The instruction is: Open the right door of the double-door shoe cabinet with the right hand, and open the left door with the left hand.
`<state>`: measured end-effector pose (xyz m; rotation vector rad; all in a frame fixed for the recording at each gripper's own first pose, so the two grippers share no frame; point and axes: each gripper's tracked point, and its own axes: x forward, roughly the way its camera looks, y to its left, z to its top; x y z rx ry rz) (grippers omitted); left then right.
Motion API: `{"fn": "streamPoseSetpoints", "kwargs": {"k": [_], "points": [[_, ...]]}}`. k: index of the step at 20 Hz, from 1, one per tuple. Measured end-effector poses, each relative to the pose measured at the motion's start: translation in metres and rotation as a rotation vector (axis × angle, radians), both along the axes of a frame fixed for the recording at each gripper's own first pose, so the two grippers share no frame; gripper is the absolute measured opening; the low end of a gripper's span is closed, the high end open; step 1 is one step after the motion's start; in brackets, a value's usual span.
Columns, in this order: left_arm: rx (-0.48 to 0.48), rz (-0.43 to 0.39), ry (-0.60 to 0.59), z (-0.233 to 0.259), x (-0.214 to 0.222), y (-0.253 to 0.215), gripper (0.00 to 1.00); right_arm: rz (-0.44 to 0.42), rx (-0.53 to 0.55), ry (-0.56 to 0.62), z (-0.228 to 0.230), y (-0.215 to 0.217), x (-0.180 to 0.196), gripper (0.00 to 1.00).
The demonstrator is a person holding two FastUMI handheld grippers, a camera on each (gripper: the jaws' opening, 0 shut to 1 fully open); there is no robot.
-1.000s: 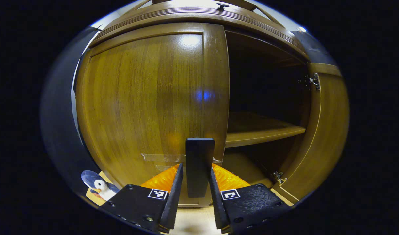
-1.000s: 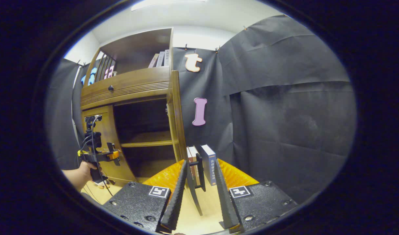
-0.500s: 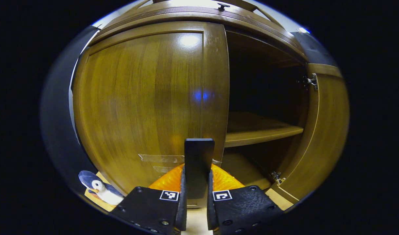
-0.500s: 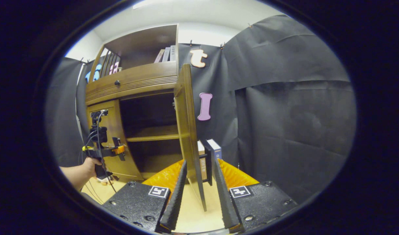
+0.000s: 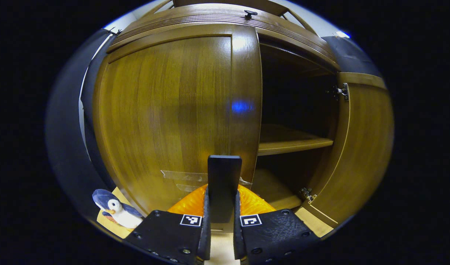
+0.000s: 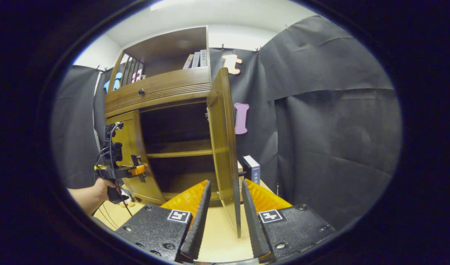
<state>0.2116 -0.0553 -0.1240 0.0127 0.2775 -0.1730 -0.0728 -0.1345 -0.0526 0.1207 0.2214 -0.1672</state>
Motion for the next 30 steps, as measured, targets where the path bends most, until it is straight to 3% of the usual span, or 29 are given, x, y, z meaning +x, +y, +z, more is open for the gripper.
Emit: {"fn": "streamPoseSetpoints", "kwargs": {"k": [13,30], "points": [[0.021,0.027,-0.021,0.003,-0.047,0.022,0.23,0.165,0.016,0.038,-0.017,0.049,0.02,0.56],[-0.033,0.097,-0.02,0.007,-0.107,0.067,0.23,0.362,-0.009,0.072,-0.028,0.123,0.036,0.56]]}}
